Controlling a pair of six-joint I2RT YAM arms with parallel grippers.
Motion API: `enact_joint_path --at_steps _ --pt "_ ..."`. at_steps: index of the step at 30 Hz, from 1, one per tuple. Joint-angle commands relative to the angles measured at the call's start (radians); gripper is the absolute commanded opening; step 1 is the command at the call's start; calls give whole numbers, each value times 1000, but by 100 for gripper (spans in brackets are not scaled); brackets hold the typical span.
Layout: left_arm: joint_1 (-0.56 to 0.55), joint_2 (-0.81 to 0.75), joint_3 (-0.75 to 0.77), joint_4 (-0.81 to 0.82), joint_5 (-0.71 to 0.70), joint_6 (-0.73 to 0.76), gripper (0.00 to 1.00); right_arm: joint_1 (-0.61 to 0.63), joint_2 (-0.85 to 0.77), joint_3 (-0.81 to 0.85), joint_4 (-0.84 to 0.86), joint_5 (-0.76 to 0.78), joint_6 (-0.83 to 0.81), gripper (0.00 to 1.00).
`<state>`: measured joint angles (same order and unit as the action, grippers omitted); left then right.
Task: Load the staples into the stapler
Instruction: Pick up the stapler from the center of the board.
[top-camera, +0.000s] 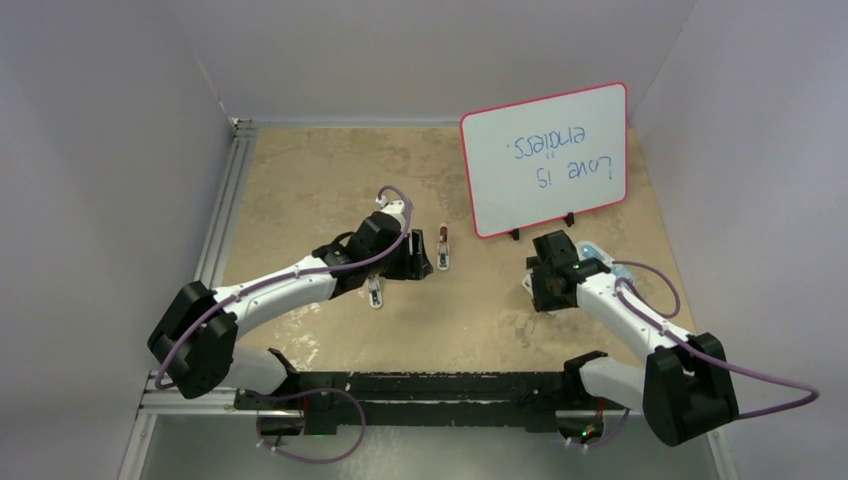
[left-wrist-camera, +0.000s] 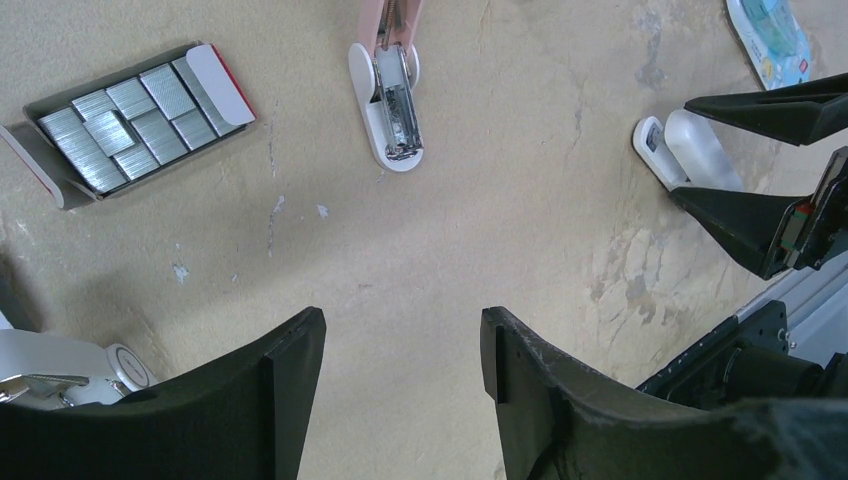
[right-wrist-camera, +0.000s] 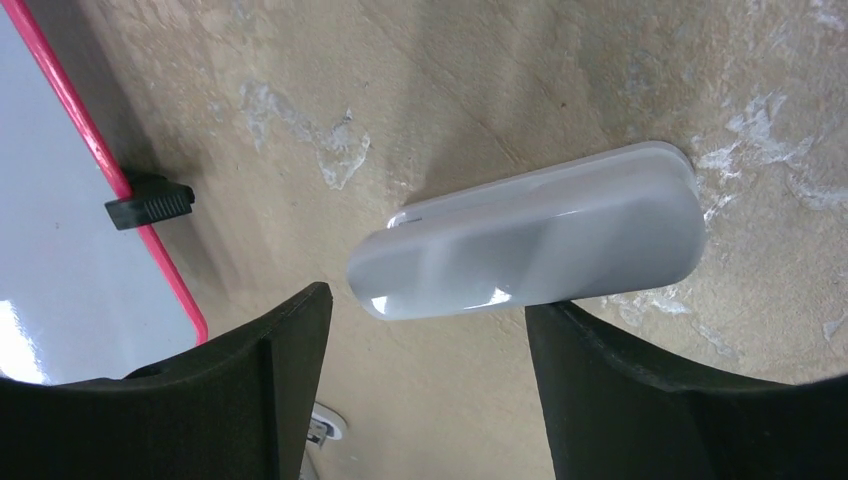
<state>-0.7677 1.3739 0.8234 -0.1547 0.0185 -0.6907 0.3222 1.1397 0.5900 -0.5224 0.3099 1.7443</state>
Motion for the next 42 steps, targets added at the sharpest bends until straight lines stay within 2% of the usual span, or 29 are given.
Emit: enact_joint_path --at_steps 1,3,7,11,13,16,21,29,33,37,42 --pt "4 -13 34 16 -16 19 58 -7 -19 16 -41 82 52 73" --pt "4 -7 36 18 -17 19 58 -8 -28 20 -59 107 50 77" --pt "4 2 36 20 -13 19 58 -16 -24 30 -102 127 65 96" --pt "5 4 36 20 -10 19 58 -26 24 30 -82 94 49 96" --pt "5 2 36 18 -10 19 58 -28 52 31 -80 81 43 86" --pt "4 -2 34 15 -16 19 58 -33 74 39 -90 85 31 58" --pt "5 -2 30 31 -3 10 58 -34 50 43 -107 109 0 52" --pt "4 35 39 85 55 -5 58 -33 45 88 -69 108 -228 10" --pt "4 37 29 114 98 -20 58 -34 56 119 -7 109 -390 6" --pt "5 65 17 156 175 -50 58 -24 54 109 106 2 -563 0" --pt "4 110 11 230 267 -92 58 30 -91 14 342 -140 -740 0"
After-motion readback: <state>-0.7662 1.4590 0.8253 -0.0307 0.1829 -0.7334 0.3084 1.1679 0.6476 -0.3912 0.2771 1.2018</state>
